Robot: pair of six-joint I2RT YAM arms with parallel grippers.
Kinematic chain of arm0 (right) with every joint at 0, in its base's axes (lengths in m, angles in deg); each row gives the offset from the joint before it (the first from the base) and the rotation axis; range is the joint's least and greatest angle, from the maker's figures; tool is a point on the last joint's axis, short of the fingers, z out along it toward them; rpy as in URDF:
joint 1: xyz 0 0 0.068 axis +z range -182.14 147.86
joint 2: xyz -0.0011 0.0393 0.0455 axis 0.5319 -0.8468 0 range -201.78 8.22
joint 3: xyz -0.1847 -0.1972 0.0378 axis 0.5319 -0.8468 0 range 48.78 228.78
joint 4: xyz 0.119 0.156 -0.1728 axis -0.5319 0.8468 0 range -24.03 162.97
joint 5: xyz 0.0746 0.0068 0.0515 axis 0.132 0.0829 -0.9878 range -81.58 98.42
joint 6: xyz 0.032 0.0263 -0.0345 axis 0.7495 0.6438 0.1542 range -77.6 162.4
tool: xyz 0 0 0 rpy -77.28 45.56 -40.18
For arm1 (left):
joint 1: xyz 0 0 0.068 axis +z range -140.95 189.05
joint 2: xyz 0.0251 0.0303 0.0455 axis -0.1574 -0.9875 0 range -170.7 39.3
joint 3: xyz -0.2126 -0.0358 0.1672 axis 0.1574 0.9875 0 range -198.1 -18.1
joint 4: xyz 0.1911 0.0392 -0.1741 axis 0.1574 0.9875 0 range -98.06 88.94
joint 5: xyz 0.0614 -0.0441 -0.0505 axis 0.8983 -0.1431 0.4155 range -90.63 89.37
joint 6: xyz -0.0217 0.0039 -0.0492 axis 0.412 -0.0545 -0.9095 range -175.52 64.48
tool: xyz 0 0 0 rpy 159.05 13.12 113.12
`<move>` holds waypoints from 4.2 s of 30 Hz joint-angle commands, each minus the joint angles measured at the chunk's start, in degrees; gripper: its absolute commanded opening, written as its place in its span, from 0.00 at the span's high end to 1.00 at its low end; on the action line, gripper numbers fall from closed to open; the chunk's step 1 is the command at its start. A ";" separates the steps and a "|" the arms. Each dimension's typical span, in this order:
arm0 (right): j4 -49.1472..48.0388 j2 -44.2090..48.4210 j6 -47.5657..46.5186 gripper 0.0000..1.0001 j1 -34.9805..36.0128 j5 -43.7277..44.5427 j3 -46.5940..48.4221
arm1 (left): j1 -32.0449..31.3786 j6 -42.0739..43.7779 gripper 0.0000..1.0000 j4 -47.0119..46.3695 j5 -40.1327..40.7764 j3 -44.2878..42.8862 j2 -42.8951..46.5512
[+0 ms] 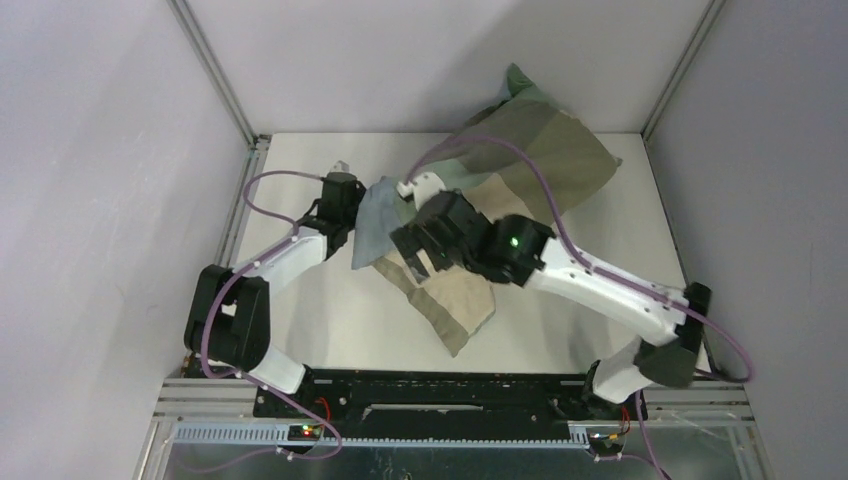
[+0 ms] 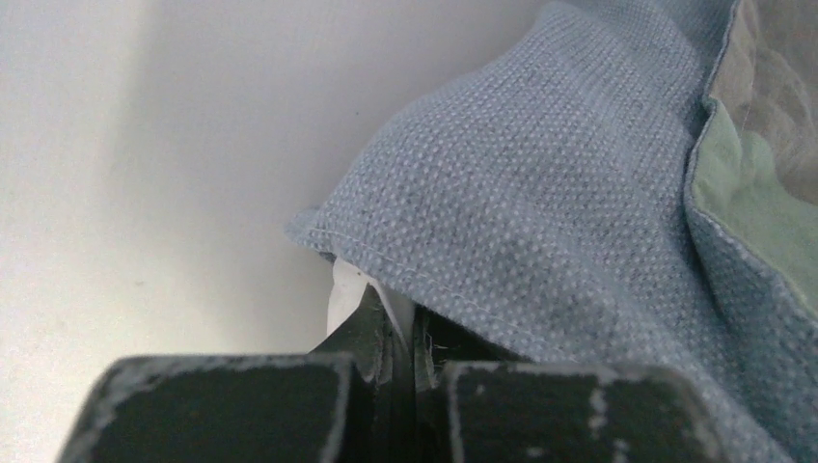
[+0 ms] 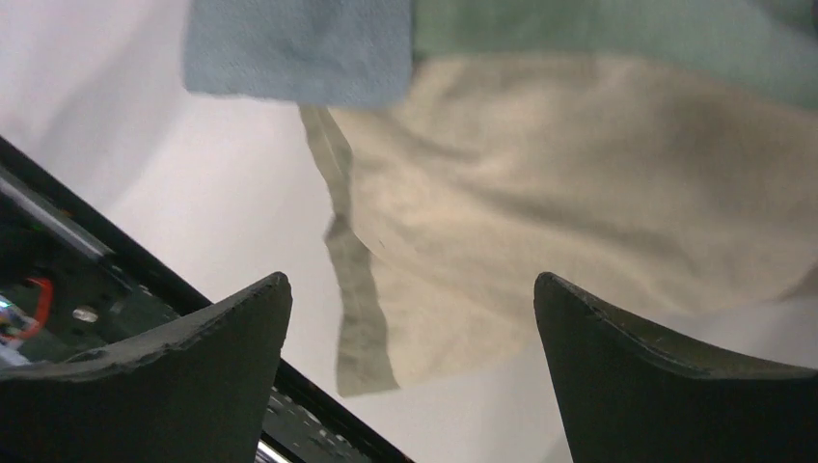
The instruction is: Put the pillow into the pillowcase
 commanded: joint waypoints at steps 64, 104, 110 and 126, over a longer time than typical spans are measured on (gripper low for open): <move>3.50 -12.09 2.92 1.00 -17.05 -31.67 40.07 | 5.40 1.97 0.06 9.06 5.13 3.43 19.62; -1.14 -9.86 7.31 1.00 -4.48 -38.09 37.50 | -24.04 -4.57 1.00 -4.61 26.09 6.70 21.59; -0.15 -3.03 6.47 0.70 -8.33 -31.41 27.50 | -24.01 -5.08 1.00 -2.33 28.04 6.02 23.10; -6.63 38.53 20.31 0.05 -29.16 -5.34 -33.78 | -23.15 -6.16 1.00 3.01 25.15 0.50 20.80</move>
